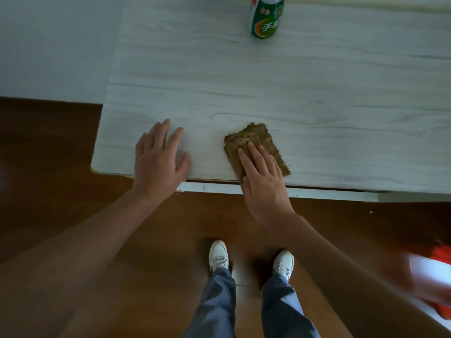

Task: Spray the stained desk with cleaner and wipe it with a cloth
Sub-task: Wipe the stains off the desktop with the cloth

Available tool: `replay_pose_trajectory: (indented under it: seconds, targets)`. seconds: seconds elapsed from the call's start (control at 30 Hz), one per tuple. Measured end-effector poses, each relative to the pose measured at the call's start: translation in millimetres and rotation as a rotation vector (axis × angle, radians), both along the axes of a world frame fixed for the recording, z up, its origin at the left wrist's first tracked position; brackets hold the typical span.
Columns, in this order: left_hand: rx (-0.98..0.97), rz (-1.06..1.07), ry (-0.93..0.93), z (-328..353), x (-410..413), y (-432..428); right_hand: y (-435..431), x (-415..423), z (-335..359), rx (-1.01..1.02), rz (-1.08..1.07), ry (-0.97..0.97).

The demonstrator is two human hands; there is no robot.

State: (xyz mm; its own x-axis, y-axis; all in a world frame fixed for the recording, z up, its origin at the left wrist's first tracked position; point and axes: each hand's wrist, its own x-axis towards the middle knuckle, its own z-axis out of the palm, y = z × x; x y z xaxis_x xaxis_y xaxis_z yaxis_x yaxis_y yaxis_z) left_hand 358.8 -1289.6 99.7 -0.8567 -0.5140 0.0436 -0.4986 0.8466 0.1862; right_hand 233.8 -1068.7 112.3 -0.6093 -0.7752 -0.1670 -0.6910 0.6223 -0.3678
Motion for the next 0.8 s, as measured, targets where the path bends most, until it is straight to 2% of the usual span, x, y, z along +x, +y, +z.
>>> replay_pose_trajectory:
  seconds: [0.1,0.3,0.47,0.63,0.8]
  targets:
    - [0.014,0.014,-0.064,-10,10,-2,-16,10,-2,-0.027,-0.012,-0.013]
    - [0.069,0.067,-0.056,-7,2,7,-13,8,-7,-0.079,-0.070,-0.046]
    - [0.065,-0.061,-0.031,7,-25,29,0,-1,-4,-0.051,-0.067,-0.057]
    - [0.101,-0.123,0.044,18,-78,76,40,-35,-1,-0.035,-0.137,-0.057]
    - [0.140,-0.160,0.094,21,-132,131,108,-93,4,0.016,-0.298,-0.043]
